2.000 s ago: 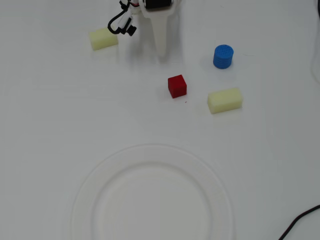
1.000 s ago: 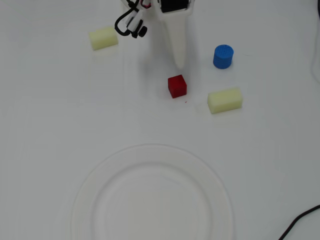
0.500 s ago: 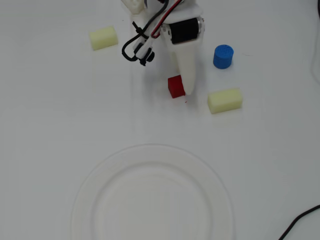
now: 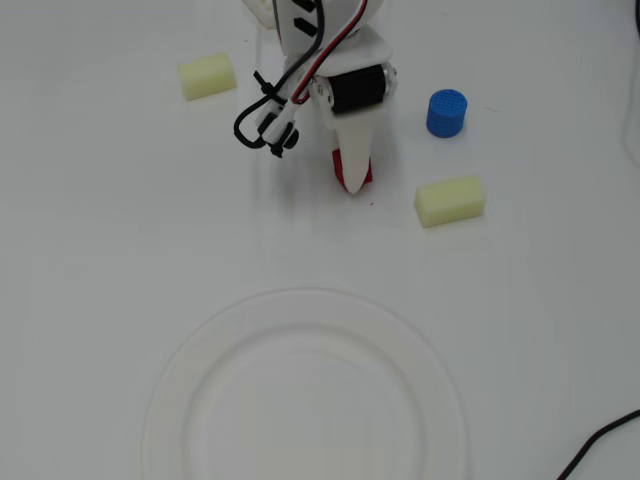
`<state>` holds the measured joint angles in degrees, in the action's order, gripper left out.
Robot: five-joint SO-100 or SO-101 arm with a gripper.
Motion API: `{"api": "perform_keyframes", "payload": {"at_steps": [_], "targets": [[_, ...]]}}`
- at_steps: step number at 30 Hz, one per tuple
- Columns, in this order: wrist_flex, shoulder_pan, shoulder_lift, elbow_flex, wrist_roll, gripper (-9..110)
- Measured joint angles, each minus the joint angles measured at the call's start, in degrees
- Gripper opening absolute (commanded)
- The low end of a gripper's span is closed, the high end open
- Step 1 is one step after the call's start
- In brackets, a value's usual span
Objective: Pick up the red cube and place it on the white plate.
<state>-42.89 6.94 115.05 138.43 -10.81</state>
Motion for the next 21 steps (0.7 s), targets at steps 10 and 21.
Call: {"api": "perform_keyframes", "payload": {"at_steps": [10,21], "targets": [[8.7,-1.8,12.7,6.3,6.9,0],[27.4,-11.2,32.3,9.1,12.6,0]]}}
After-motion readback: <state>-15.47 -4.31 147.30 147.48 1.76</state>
